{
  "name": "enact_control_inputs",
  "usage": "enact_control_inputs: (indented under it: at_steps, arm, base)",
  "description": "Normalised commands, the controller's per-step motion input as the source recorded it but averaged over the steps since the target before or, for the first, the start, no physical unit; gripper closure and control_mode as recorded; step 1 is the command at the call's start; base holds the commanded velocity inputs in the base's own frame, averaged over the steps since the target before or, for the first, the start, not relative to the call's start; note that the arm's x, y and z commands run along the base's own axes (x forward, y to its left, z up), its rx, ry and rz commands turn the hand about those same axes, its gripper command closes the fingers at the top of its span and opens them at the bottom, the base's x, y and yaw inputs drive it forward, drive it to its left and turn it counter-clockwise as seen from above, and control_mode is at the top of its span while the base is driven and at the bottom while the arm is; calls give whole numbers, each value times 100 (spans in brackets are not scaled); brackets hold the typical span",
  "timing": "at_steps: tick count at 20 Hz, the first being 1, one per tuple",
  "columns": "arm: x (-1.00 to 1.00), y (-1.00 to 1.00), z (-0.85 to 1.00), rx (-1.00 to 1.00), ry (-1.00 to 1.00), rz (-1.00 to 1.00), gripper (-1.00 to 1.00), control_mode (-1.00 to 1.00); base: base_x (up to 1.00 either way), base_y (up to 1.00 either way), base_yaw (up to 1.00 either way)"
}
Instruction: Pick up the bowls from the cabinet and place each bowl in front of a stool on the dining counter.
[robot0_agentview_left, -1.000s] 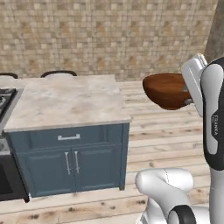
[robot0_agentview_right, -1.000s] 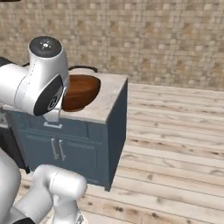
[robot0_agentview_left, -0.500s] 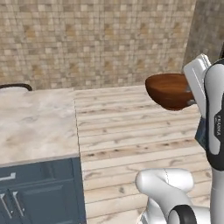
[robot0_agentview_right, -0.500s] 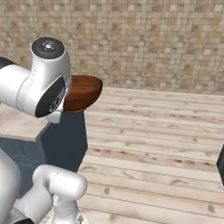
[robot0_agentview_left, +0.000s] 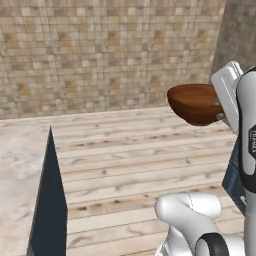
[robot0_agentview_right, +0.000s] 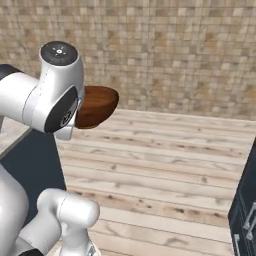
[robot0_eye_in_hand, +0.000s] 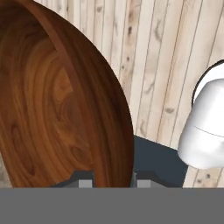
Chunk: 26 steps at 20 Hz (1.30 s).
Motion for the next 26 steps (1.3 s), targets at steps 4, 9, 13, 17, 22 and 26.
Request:
enact_control_inputs:
  at_steps: [4, 9, 13, 17, 22, 26]
  arm:
    - [0, 0, 0, 0, 0, 0, 100, 100]
    - [0, 0, 0, 0, 0, 0, 100, 100]
    - [0, 0, 0, 0, 0, 0, 100, 100]
    - [0, 0, 0, 0, 0, 0, 100, 100]
    - [0, 0, 0, 0, 0, 0, 100, 100]
    - [0, 0, 0, 0, 0, 0, 100, 100]
  base:
    - [100, -46, 35]
    - [100, -46, 54]
    - [98, -54, 61]
    - [92, -60, 61]
    - [64, -82, 56]
    - [28, -100, 48]
